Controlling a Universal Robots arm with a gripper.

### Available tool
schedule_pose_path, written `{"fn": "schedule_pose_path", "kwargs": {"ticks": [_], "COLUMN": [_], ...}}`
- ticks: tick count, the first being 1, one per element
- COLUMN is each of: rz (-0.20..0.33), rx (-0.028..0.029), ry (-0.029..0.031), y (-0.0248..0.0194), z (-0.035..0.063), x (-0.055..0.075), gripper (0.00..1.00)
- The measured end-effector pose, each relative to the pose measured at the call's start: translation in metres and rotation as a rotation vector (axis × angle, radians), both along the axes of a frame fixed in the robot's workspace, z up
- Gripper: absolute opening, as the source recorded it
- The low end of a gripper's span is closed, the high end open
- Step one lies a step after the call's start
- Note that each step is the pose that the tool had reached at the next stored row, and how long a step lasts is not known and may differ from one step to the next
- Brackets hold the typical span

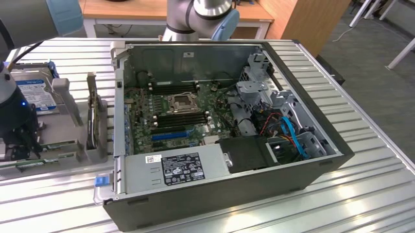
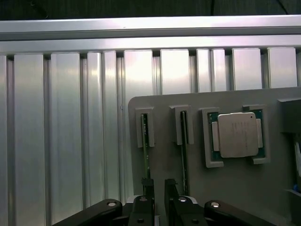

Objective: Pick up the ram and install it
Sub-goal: 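Pick up the ram and move it above insertion slot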

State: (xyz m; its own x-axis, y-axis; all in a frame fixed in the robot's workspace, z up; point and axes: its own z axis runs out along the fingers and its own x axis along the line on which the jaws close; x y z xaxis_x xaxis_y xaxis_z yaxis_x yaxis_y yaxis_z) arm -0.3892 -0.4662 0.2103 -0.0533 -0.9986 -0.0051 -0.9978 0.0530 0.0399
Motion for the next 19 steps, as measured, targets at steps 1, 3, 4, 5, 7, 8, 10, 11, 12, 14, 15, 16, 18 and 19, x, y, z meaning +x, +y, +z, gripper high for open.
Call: {"fn": "schedule_pose_path", "kwargs": {"ticks": [1,3,4,5,7,8,10,11,12,14,15,16,18,19], "rz": [0.000,0.000,0.000,0.000,0.000,0.000,0.000,0.000,0.000,0.000,0.000,0.000,0.000,0.000], "rx": [-0.0001,-0.0001,0.0002,0.0005,0.0014,0.0018,0.0020,0.0020,0.0019,0.0020,0.0020,0.0021,0.0020,0.0021], "ry": [0.0003,0.0009,0.0012,0.0016,0.0026,0.0030,0.0031,0.0031,0.0033,0.0031,0.0031,0.0031,0.0031,0.0031], "y": [-0.0001,-0.0003,-0.0004,-0.0004,-0.0006,-0.0006,-0.0006,-0.0006,-0.0011,-0.0031,-0.0043,-0.0052,-0.0054,-0.0054], "z": [0.0001,0.0001,0.0001,0.0001,0.0001,0.0001,0.0001,0.0001,0.0002,0.0001,0.0001,0.0001,0.0001,0.0001], "x": [0.001,0.002,0.004,0.005,0.009,0.011,0.012,0.012,0.012,0.012,0.012,0.012,0.012,0.012], "gripper": [0.24,0.24,0.24,0.24,0.24,0.24,0.24,0.24,0.24,0.24,0.24,0.24,0.24,0.24]}}
